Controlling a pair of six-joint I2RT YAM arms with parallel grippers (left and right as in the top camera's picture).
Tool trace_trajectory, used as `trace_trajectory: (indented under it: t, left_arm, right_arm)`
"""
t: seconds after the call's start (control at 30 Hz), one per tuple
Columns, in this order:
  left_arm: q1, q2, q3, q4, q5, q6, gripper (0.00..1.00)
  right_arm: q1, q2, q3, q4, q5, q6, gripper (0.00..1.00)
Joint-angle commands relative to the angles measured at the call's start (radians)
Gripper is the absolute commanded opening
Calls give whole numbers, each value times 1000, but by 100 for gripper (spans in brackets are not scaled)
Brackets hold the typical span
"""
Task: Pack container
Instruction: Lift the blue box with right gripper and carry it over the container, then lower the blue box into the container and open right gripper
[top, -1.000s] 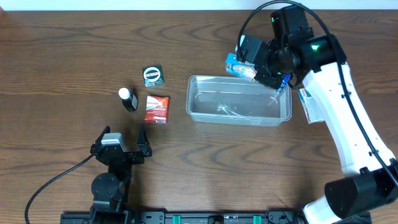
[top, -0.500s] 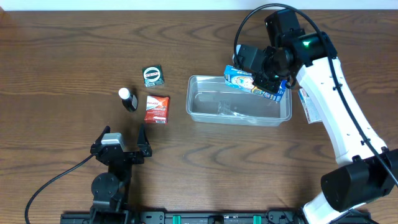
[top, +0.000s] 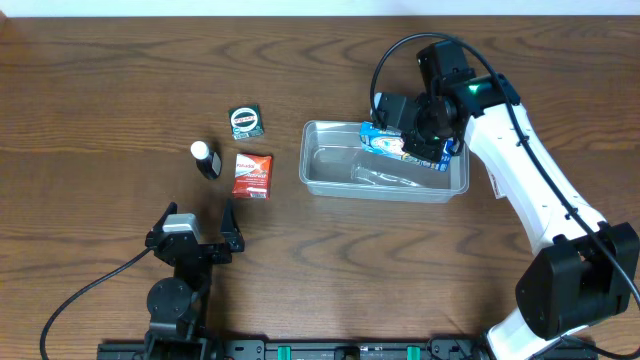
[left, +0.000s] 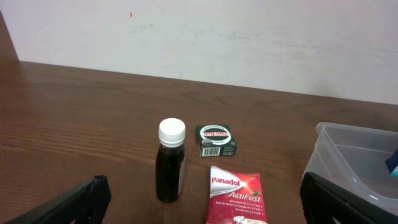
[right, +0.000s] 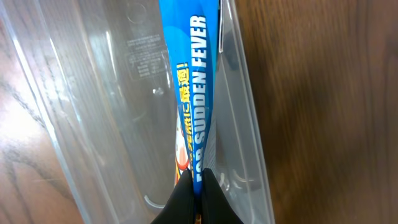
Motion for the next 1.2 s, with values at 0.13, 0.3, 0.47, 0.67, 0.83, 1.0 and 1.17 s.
trace_trajectory:
  t: [0.13,0.3,0.47,0.67,0.83,1.0,1.17]
  left_arm:
    - [4,-9,-21,-37,-4,-5,98]
    - [4,-9,-21,-37,-4,-5,98]
    - [4,-9,-21,-37,-4,-5,98]
    - [4,-9,-21,-37,-4,-5,98]
    - [4,-9,-21,-37,-4,-5,98]
    - [4,-9,-21,-37,-4,-5,98]
    - [4,-9,-21,-37,-4,-5,98]
  right_arm:
    - [-8,-1,-30,10,12,-113,3]
    - [-9,-1,-85,52,12,-179,4]
    - [-9,-1,-119,103,25,-186,3]
    - [-31,-1,-158,156,35,-186,3]
    - [-48,-1,-160,154,34,-177,8]
    - [-49,-1,-163,148,34,-174,27]
    - [-49,-1,-163,143,34,-162,34]
